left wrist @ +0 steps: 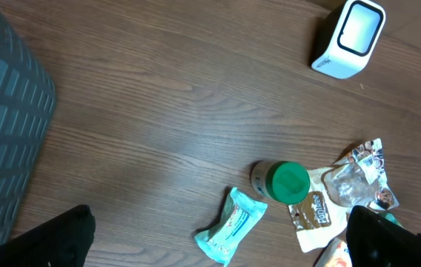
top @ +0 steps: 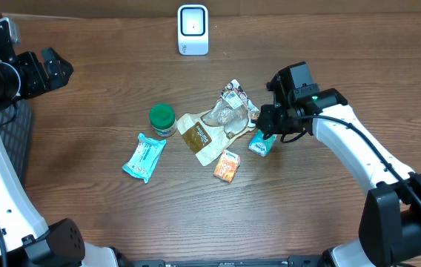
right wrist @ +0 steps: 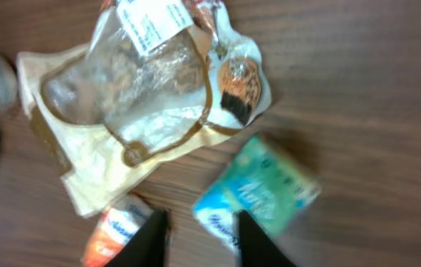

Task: Scan the item barcode
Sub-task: 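Grasp the teal tissue pack with the right gripper, then lift the teal pack and move it right, away from the pouch, then raise the teal pack upright with the right gripper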

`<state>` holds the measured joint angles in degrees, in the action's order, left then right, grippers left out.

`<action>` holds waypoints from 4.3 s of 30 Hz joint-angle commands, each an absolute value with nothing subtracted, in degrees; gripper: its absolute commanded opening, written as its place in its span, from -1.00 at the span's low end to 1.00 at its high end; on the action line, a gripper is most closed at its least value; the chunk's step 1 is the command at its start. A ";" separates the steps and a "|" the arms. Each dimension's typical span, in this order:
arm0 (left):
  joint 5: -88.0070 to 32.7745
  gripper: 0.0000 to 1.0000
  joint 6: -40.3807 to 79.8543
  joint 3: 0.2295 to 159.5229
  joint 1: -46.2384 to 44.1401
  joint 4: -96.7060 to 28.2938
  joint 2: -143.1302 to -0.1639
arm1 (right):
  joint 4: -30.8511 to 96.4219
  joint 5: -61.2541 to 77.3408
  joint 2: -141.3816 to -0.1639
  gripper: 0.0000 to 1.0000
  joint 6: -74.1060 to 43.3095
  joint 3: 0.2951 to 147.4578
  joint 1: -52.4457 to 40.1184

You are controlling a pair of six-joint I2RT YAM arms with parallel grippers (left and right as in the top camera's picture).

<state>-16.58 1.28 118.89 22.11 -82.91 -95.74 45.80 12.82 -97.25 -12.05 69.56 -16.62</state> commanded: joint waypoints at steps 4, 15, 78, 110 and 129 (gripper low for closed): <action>-17.41 1.00 0.16 119.72 21.96 -82.89 -95.35 | 37.85 15.53 -98.76 -0.84 -20.86 64.86 -18.98; -17.41 1.00 0.16 119.72 21.96 -82.89 -95.35 | 33.19 13.47 -103.26 -0.92 -21.04 60.36 -23.18; -17.41 1.00 0.16 119.72 21.96 -82.87 -95.35 | 31.11 22.24 -97.51 -0.09 -19.81 50.15 -4.80; -17.41 0.99 0.16 119.72 21.96 -82.89 -95.35 | 8.73 88.68 -93.65 -0.92 -38.72 57.52 -4.73; -17.43 0.99 0.16 119.72 21.96 -82.87 -95.35 | -60.12 89.89 -93.65 -0.92 -105.01 57.49 -4.75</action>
<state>-16.80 1.26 118.89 22.13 -82.91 -95.74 -59.35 88.03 -94.76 -97.62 57.04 -4.64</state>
